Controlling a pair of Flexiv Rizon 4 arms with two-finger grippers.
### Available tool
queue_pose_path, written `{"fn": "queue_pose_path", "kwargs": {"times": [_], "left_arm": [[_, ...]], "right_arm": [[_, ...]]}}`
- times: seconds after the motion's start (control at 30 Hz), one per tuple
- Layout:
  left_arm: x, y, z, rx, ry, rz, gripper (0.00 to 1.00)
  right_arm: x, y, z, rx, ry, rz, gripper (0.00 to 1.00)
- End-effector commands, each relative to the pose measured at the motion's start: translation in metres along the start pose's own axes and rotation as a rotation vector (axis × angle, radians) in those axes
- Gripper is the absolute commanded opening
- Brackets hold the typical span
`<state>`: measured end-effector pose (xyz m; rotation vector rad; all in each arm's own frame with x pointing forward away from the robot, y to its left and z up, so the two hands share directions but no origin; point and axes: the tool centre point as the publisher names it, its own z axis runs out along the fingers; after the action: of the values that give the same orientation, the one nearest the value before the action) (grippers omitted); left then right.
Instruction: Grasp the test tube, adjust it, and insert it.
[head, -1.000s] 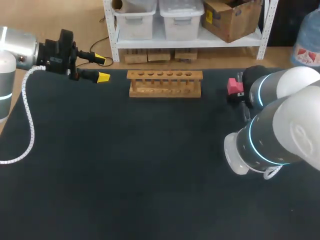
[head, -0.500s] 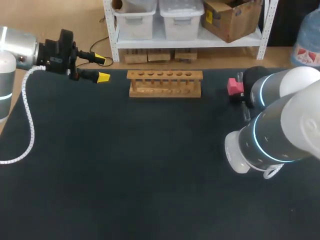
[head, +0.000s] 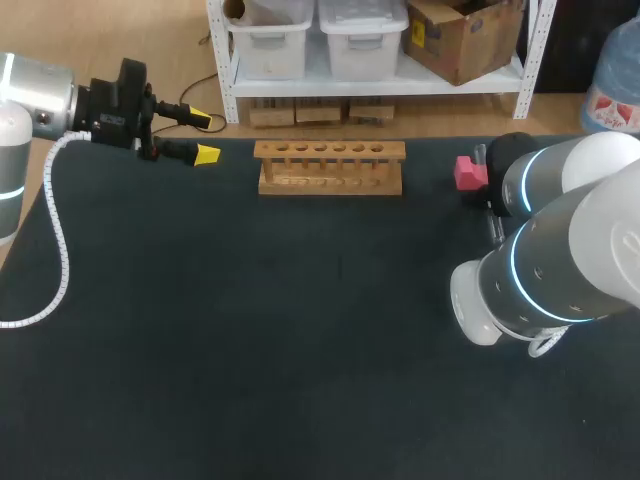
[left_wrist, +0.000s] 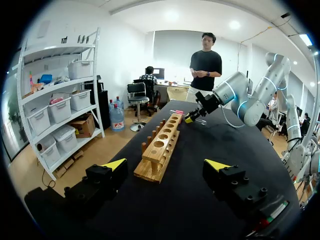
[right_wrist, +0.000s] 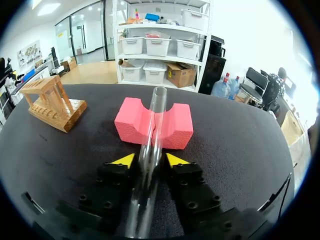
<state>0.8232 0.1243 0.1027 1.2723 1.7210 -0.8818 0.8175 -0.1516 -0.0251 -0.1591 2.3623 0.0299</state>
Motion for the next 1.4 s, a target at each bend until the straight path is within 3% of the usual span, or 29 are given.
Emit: {"fn": "queue_pose_path", "kwargs": {"times": [0.03,0.17,0.47,0.77,1.1,1.4], "left_arm": [[0.001,-0.001,0.0,-0.001,-0.002,0.001,1.0],[0.001,-0.001,0.0,-0.001,-0.002,0.001,1.0],[0.001,-0.001,0.0,-0.001,-0.002,0.001,1.0],[0.001,-0.001,0.0,-0.001,-0.002,0.001,1.0],[0.001,-0.001,0.0,-0.001,-0.002,0.001,1.0],[0.001,-0.001,0.0,-0.001,-0.002,0.001,1.0]], "right_arm": [[-0.001,-0.001,0.0,-0.008,0.004,0.001,0.12],[-0.001,-0.001,0.0,-0.005,0.005,0.003,0.0],[-0.004,0.002,-0.008,0.013,0.011,0.015,0.0],[-0.021,0.013,-0.041,0.061,0.023,0.015,0.0],[-0.039,0.038,-0.085,0.123,0.03,0.041,0.0],[-0.045,0.068,-0.105,0.14,0.043,0.036,0.0]]}}
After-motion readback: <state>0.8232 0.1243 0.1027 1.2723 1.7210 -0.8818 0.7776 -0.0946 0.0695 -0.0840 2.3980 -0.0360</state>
